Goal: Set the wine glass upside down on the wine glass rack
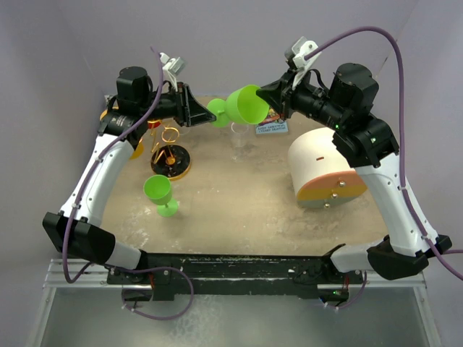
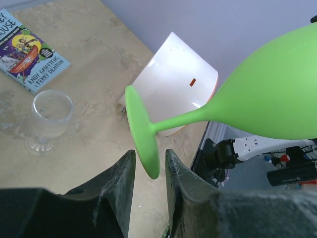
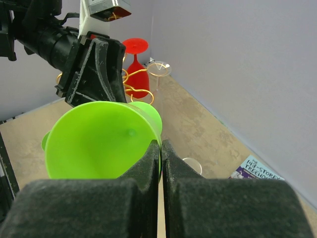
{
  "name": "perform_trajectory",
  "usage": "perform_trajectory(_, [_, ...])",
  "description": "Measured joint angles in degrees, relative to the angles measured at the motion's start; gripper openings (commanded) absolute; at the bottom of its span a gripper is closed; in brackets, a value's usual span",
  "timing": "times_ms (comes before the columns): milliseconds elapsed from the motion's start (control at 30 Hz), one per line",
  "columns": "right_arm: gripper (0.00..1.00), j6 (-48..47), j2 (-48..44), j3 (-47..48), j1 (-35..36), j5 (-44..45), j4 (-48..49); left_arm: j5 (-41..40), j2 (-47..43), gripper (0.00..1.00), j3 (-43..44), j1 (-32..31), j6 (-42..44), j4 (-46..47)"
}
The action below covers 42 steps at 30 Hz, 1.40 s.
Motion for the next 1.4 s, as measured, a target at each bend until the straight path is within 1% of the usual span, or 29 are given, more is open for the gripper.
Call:
perform_trajectory(200, [0.0, 0.0, 0.0, 0.0, 0.0, 0.0, 0.1, 1.6, 0.2, 0.3, -0.8, 0.0, -1.8, 1.7])
perform_trajectory(300, [0.0, 0.0, 0.0, 0.0, 0.0, -0.2, 0.1, 2.3, 0.3, 0.19, -1.4, 0.0, -2.8, 2.6])
perform_trajectory(400, [0.0, 0.0, 0.0, 0.0, 0.0, -0.5, 0.2, 2.9, 0.3, 0.12, -2.1, 0.0, -3.7, 3.6])
perform_trajectory(500, [0.0, 0.0, 0.0, 0.0, 0.0, -1.0, 0.2, 3.2, 0.3, 0.0, -2.7, 0.0, -4.7, 4.6])
perform_trajectory(600, [0.0, 0.0, -0.3, -0.5, 0.0, -1.3, 0.2, 3.2, 0.3, 0.0, -3.3, 0.1, -5.9, 5.9])
perform_trajectory(633, [0.01, 0.0, -0.5, -0.7, 0.0, -1.3, 0.2, 3.2, 0.3, 0.0, -3.3, 0.1, -6.0, 6.1])
perform_trajectory(833, [0.3, -0.1, -1.2, -1.5, 0.0, -1.6, 0.1, 3.3, -0.4, 0.0, -4.3, 0.2, -5.9, 7.4])
perform_trajectory(900, [0.42, -0.2, -1.3, -1.5, -0.1, -1.7, 0.1, 3.3, -0.9, 0.0, -4.7, 0.6, -5.9, 7.5])
perform_trajectory(1000, [0.53, -0.7, -1.9, -1.7, -0.1, -1.9, -0.1, 3.7, -1.9, 0.0, -5.2, 1.9, -5.9, 7.6])
perform_trajectory(1100, [0.59, -1.3, -2.8, -1.7, -0.7, -1.9, -0.4, 3.9, -3.4, 0.0, -5.6, 4.2, -5.9, 7.8])
perform_trajectory(1233, [0.63, -2.5, -5.0, -2.3, -1.9, -1.9, -1.2, 3.2, -5.2, 0.0, -5.6, 6.7, -4.7, 7.0])
perform_trajectory(1300, [0.64, -3.2, -6.3, -2.4, -2.5, -1.8, -1.9, 1.6, -6.5, 0.0, -5.2, 7.5, -1.7, 4.5])
perform_trajectory(1400, [0.65, -4.2, -8.1, -3.3, -3.7, -1.5, -2.2, -2.5, -8.3, 0.0, -2.6, 7.6, 5.0, -1.4])
